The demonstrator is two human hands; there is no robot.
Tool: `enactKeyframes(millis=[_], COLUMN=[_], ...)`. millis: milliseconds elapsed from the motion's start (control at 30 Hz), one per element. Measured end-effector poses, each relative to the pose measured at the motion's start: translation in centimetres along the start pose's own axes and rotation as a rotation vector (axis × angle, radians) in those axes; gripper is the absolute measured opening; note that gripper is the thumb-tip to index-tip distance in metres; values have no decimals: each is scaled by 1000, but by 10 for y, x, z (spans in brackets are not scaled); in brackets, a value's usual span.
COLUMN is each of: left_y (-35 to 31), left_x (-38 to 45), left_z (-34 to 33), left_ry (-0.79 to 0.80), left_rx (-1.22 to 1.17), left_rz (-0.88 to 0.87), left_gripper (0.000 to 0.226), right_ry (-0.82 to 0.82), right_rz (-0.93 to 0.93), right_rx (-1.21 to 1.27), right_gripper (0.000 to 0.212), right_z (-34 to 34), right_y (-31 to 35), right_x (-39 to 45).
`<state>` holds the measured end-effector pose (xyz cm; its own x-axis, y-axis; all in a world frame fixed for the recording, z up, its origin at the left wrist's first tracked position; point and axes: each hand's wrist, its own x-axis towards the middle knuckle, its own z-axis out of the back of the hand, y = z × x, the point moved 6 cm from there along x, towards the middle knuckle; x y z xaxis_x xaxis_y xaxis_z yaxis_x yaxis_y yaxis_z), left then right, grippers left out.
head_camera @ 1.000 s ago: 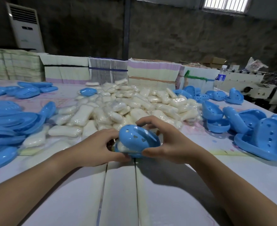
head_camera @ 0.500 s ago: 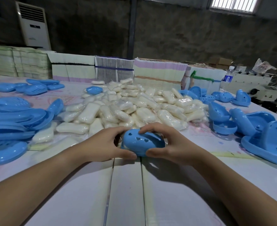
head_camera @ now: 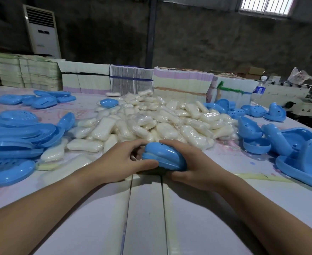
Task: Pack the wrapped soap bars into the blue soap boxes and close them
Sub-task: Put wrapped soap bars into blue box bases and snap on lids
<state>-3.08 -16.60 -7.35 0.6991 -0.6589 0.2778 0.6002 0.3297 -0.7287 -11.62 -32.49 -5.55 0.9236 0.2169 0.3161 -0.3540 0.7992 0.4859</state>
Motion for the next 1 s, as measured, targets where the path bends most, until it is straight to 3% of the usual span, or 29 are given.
enactKeyframes(millis=[67,200,300,400,567,867,1000], left_y=[0,-2,-7,-11,-12,-14,-17], left_x=[1,2,2,0,-2,-4,-1], left_z=[0,-5,-18,-26,-28,-28,-28], left_ry=[-26,-123,-97,-59,-55,-36,-52], left_rx=[-42,-404,-564,-683,-920,-979,-1065], left_rz=[22,89,112,155,209,178,180], left_gripper=[37,43,53,64,59,61,56], right_ry=[-51,-280,-355,-331,-232,-113,-185], right_rz=[20,28,32,23,11,0,41], right_rx=[37,94,107,73,37,77,-29], right_gripper=[69,63,65,69,73,79,81], right_z=[2,8,7,3,-12,-16,-9], right_y=[1,5,10,12,19,21,23], right_x=[0,2,4,5,8,6,7])
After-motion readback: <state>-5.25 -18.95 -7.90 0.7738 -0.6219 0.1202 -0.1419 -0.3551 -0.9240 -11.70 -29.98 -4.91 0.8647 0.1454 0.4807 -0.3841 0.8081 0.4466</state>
